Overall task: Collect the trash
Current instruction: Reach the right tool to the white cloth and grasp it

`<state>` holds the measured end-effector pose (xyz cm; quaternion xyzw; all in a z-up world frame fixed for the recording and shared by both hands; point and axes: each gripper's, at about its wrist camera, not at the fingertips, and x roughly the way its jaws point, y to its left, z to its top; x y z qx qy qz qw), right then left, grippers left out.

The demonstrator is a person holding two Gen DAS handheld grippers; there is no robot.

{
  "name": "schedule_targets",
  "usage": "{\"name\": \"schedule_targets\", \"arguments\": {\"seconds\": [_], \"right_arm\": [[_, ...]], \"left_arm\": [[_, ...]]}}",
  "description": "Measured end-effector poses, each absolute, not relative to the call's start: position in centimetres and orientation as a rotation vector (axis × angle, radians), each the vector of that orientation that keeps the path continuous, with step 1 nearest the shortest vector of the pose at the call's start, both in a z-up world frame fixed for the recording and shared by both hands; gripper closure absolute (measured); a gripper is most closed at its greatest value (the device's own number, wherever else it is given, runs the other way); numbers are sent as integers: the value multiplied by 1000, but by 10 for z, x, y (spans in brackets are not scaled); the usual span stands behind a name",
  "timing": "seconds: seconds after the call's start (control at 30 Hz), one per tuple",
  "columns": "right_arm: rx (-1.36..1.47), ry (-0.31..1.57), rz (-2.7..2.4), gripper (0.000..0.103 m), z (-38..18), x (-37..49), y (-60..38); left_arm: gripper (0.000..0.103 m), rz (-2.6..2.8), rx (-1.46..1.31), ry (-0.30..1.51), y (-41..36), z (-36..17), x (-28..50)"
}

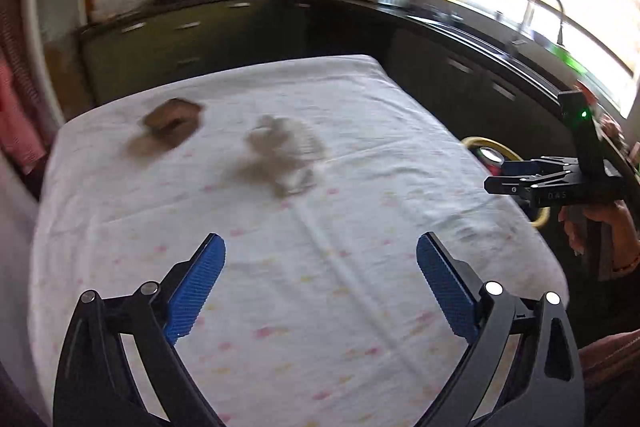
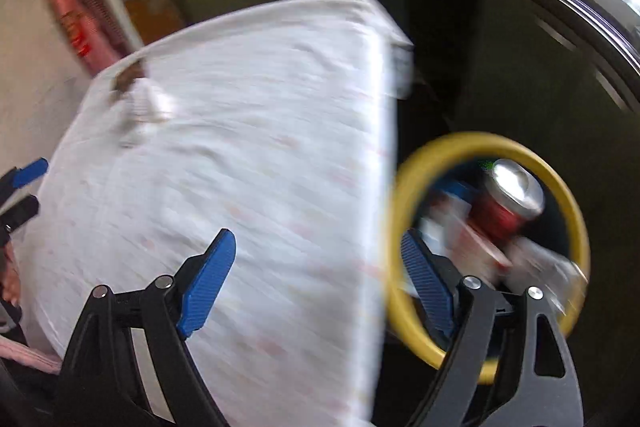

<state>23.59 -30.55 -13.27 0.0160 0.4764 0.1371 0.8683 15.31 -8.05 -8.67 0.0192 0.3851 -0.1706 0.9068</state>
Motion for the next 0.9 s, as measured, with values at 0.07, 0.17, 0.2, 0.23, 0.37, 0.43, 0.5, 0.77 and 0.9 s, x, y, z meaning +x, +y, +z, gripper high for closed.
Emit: {"name": "schedule_targets", "arguments": {"seconds": [0.07, 0.17, 0.2, 0.23, 0.37, 0.43, 0.5, 0.77, 0.9], "right_arm": [[8, 981, 351, 23, -128, 250, -273], [-23, 960, 459, 23, -122, 273, -219], [-29, 958, 474, 23, -121, 279, -208], [-40, 955, 490, 23, -120, 287, -195], [-58, 964, 496, 23, -122, 316, -159], [-60, 975, 491, 23, -124, 330, -146], [-66, 986, 485, 23, -126, 338, -137], [-66, 1047, 454, 34, -143, 355, -122], [-60, 1044, 439, 50, -142, 353, -120]], "left_arm": [[7, -300, 44, 790, -63, -91, 146], [7, -256, 41, 788, -41, -95, 137], [7, -243, 36, 785, -34, -96, 135], [7, -234, 34, 783, -28, -98, 133], [6, -203, 26, 779, -16, -102, 127], [6, -194, 12, 780, -6, -105, 123], [6, -186, -1, 779, 2, -107, 121], [6, -153, -27, 782, 23, -112, 115], [6, -150, -35, 782, 27, -113, 113]]}}
